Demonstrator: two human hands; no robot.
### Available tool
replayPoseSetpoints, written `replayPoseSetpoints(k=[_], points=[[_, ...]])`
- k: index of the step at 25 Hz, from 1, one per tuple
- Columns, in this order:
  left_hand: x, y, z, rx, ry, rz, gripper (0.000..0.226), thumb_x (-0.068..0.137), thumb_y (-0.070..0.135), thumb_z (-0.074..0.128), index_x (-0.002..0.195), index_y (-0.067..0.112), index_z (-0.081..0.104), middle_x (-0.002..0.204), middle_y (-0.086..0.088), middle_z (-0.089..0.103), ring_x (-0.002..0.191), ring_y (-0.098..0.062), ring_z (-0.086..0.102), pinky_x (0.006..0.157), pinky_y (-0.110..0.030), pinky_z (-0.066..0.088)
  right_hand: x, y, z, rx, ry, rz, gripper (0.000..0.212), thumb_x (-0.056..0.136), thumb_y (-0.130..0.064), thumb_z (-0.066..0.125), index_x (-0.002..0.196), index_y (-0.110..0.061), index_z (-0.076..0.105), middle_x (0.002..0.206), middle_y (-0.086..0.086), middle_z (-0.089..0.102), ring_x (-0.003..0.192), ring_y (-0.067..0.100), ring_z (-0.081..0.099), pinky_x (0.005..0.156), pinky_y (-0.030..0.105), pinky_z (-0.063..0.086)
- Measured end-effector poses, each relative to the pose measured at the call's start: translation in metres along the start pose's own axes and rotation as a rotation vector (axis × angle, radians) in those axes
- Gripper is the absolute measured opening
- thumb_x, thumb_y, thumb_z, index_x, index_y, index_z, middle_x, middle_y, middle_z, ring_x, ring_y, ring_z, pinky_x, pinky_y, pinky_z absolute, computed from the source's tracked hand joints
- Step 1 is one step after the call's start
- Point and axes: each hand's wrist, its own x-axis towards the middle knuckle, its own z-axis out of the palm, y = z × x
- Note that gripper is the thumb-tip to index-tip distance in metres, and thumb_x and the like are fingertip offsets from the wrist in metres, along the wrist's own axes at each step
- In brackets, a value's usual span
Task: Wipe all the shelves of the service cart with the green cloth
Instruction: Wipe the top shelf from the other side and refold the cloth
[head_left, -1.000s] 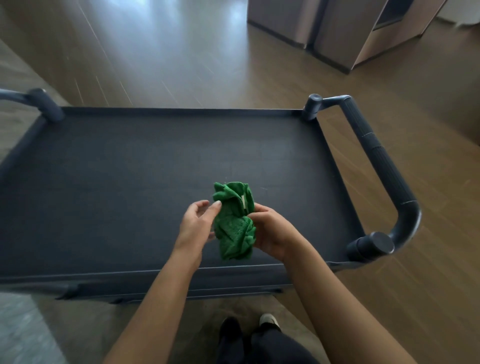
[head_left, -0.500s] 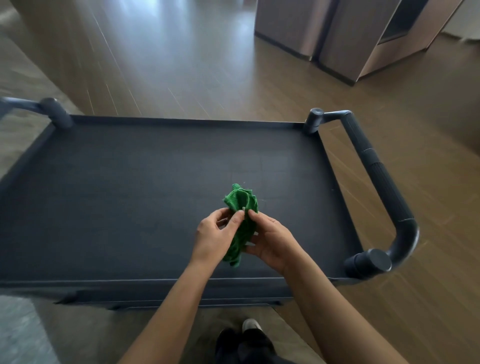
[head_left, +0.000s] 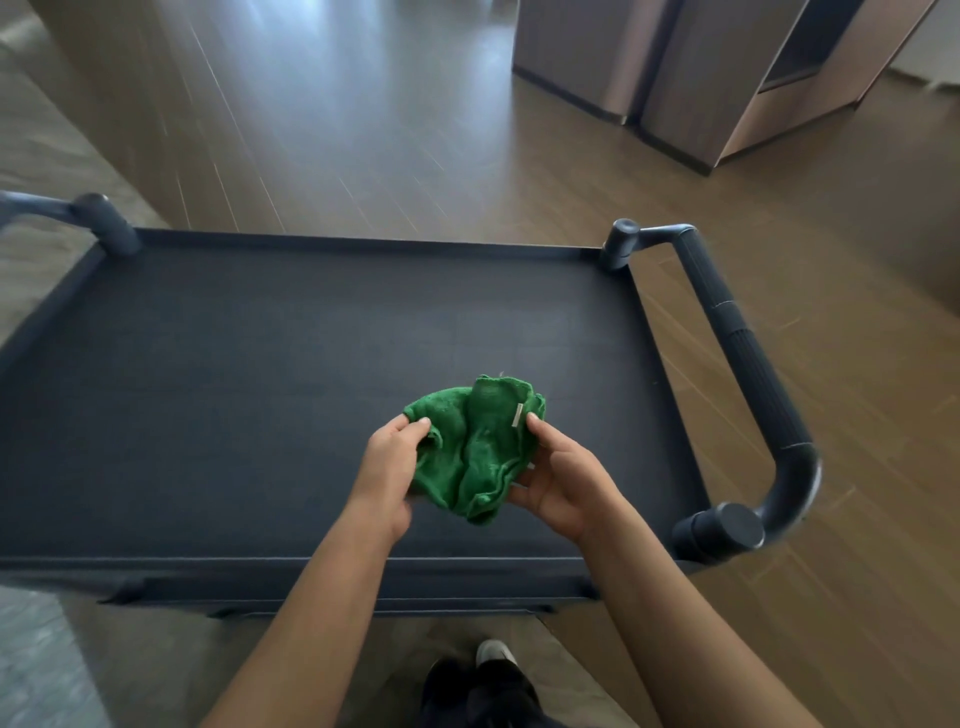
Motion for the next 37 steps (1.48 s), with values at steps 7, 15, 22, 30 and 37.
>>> replayPoseSetpoints(k=[7, 15, 22, 30, 37], points=[[-0.001, -0.005, -0.009, -0.062, -0.207, -0.099, 0.028, 0.090, 0.001, 0.057, 0.117, 0.005, 0.061, 0.107, -0.017, 0.071, 0.097, -0.033, 0.069, 0.077, -0.046, 0.058, -0.005, -0.011, -0.011, -0.011, -0.083, 0.043, 0.037, 0.081, -0.010, 0.061, 0.117, -0.002, 0.061, 0.105, 0.017, 0.069, 0.085, 0.029, 0.070, 0.072, 0.042, 0.059], [-0.002, 0.002, -0.007, 0.198, -0.215, 0.076, 0.029, 0.086, 0.000, 0.063, 0.112, 0.013, 0.064, 0.101, -0.007, 0.073, 0.093, -0.023, 0.071, 0.079, -0.040, 0.057, 0.000, -0.014, -0.013, -0.084, -0.085, 0.007, 0.034, 0.084, 0.013, 0.044, 0.110, -0.002, 0.060, 0.097, 0.017, 0.069, 0.080, 0.028, 0.068, 0.072, 0.040, 0.059], [-0.012, -0.006, 0.004, 0.383, -0.403, 0.049, 0.045, 0.087, 0.007, 0.065, 0.129, 0.019, 0.053, 0.117, -0.003, 0.068, 0.110, -0.017, 0.063, 0.098, -0.038, 0.049, -0.002, -0.018, 0.003, -0.270, -0.197, -0.004, 0.040, 0.079, 0.023, 0.045, 0.107, 0.000, 0.062, 0.100, 0.020, 0.068, 0.090, 0.030, 0.068, 0.077, 0.039, 0.058], [-0.011, -0.003, -0.003, 0.296, -0.523, -0.046, 0.063, 0.081, -0.022, 0.045, 0.125, 0.021, 0.051, 0.119, -0.004, 0.066, 0.111, -0.021, 0.062, 0.097, -0.040, 0.050, -0.003, -0.010, 0.010, -0.506, -0.165, -0.064, 0.052, 0.072, 0.024, 0.061, 0.116, -0.005, 0.058, 0.108, 0.019, 0.067, 0.099, 0.029, 0.067, 0.088, 0.040, 0.055], [-0.001, -0.002, -0.005, 0.024, -0.469, -0.128, 0.055, 0.087, -0.015, 0.024, 0.131, 0.006, 0.049, 0.124, -0.021, 0.061, 0.115, -0.036, 0.059, 0.093, -0.047, 0.051, 0.003, -0.014, 0.012, -0.572, -0.115, -0.084, 0.060, 0.069, 0.028, 0.058, 0.121, -0.001, 0.056, 0.116, 0.019, 0.065, 0.108, 0.030, 0.062, 0.094, 0.043, 0.050]])
